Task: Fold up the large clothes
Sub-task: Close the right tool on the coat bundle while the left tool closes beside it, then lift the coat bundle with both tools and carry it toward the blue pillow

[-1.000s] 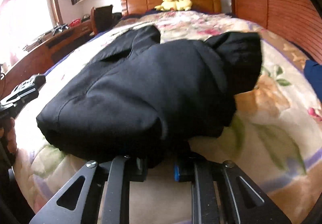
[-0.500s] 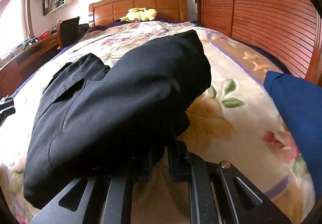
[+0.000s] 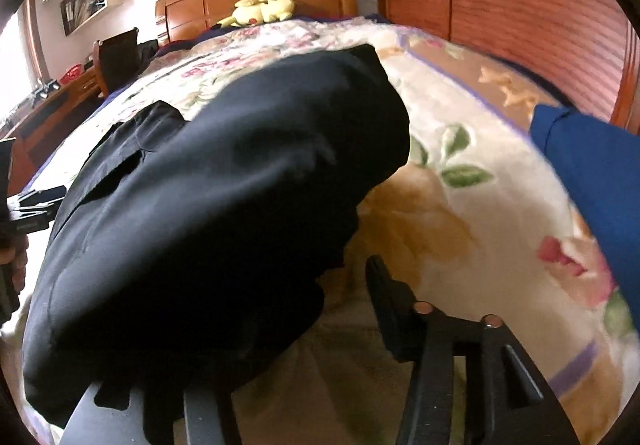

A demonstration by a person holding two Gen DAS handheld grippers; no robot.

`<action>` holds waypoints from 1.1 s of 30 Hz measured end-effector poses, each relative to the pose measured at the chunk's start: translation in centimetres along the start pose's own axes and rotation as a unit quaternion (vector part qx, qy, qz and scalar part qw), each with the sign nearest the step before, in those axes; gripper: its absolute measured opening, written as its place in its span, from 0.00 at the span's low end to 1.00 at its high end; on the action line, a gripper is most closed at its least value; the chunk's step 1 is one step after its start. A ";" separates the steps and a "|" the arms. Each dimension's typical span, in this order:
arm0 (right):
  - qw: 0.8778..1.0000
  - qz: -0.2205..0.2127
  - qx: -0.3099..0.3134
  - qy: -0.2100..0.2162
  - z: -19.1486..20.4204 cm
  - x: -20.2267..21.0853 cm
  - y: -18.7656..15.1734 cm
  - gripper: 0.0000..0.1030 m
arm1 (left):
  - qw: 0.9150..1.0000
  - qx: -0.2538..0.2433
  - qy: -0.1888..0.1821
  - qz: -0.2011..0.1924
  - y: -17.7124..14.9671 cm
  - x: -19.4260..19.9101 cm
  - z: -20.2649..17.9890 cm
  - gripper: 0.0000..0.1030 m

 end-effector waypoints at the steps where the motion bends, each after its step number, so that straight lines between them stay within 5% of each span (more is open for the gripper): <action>1: 1.000 0.006 -0.005 0.008 -0.1 -0.3 0.0 0.52 | 1.000 0.004 -0.007 0.004 -0.2 -0.3 0.0 0.77; 5: 1.000 0.015 -0.001 0.027 0.0 -1.2 0.3 0.51 | 0.999 0.021 -0.033 0.012 -0.5 -1.0 0.3 0.68; 6: 0.999 0.018 0.003 0.036 0.2 -1.4 0.4 0.43 | 0.998 0.027 -0.051 0.016 -0.5 -1.1 0.3 0.65; 7: 0.998 0.019 0.008 0.052 0.4 -1.5 0.4 0.28 | 0.998 0.032 -0.059 0.018 -0.5 -1.2 0.4 0.59; 9: 0.998 0.012 0.020 0.054 0.7 -1.4 0.7 0.25 | 0.995 0.040 -0.091 0.031 -0.7 -1.2 0.2 0.43; 11: 0.998 0.000 0.026 0.055 0.8 -0.9 0.8 0.18 | 0.995 0.030 -0.086 0.031 -0.7 -0.9 -0.2 0.23; 14: 0.998 -0.023 0.038 0.050 0.9 0.1 1.0 0.10 | 0.997 0.016 -0.075 0.021 -0.4 0.3 -0.9 0.07; 26: 0.992 -0.083 0.091 0.010 0.5 5.1 2.8 0.07 | 0.996 -0.005 -0.032 -0.083 4.6 7.1 -4.7 0.05; 33: 0.985 -0.125 0.116 -0.034 -2.4 10.2 4.1 0.06 | 0.991 -0.024 -0.039 -0.125 9.5 8.7 -10.7 0.05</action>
Point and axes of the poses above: each gripper's, at about its wrist camera, not at the fingertips, and x roughly against the way its jaws point, z to its left, y to its top, the point moved 2 cm from there along -x, roughly the way its jaws point, and after that the axes turned 1 degree about y, right-handed, at the moved point
